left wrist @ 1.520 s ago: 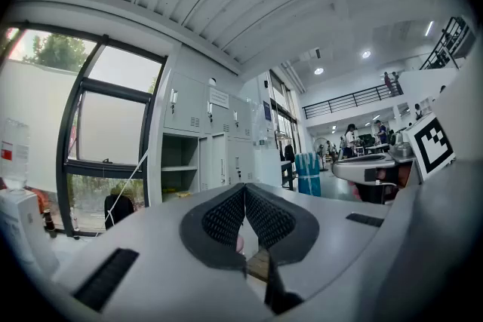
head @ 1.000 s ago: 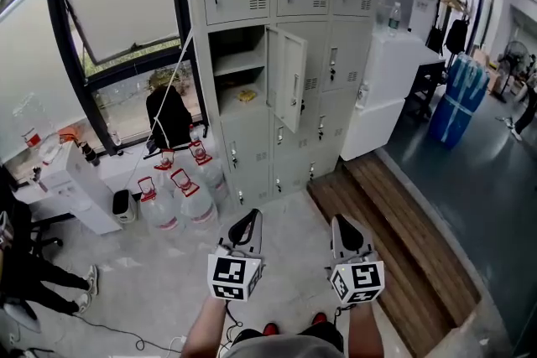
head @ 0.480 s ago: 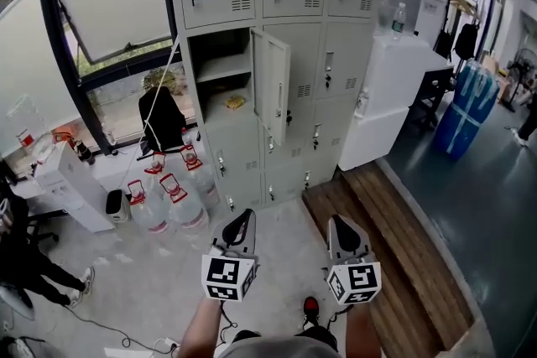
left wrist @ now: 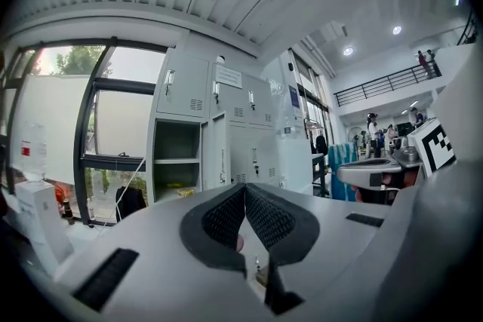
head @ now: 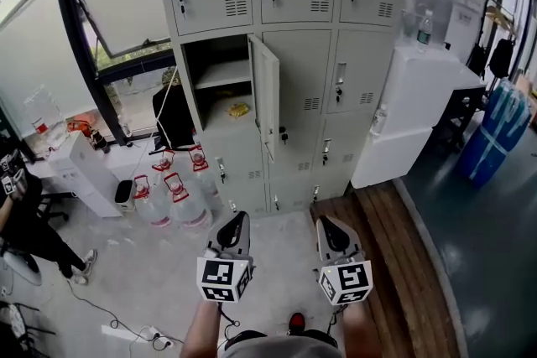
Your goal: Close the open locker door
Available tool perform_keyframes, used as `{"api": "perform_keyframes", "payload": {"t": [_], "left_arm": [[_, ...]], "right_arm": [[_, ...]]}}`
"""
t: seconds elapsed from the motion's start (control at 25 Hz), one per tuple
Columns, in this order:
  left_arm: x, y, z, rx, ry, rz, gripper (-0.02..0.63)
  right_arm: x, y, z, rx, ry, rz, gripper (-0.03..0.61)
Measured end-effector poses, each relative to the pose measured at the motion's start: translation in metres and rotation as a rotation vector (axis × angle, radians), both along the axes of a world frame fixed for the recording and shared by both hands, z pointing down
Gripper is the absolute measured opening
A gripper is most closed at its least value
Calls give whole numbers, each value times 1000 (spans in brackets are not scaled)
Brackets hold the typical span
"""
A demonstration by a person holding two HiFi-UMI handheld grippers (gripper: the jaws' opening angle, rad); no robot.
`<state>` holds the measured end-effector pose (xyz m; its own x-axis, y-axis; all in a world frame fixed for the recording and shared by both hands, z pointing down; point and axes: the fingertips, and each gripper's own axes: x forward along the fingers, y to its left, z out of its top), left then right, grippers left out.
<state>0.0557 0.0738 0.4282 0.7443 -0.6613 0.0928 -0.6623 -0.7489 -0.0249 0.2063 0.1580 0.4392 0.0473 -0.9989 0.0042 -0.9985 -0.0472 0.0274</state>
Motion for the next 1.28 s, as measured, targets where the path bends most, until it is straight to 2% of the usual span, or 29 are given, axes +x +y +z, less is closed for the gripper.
{"api": "perform_keyframes", "payload": {"t": [0.2, 0.64, 1.12, 1.28], "left_arm": [[17, -7, 0, 8, -4, -70, 23], [8, -56, 3, 18, -27, -216, 23], [12, -176, 1, 13, -27, -217, 23], [19, -206, 0, 5, -37, -200, 23]], "right_arm": [[22, -20, 2, 7, 1, -81, 21], [32, -96, 0, 36, -19, -216, 21], [38, -221, -11, 68, -13, -238, 21], [46, -256, -13, 58, -49, -264, 23]]}}
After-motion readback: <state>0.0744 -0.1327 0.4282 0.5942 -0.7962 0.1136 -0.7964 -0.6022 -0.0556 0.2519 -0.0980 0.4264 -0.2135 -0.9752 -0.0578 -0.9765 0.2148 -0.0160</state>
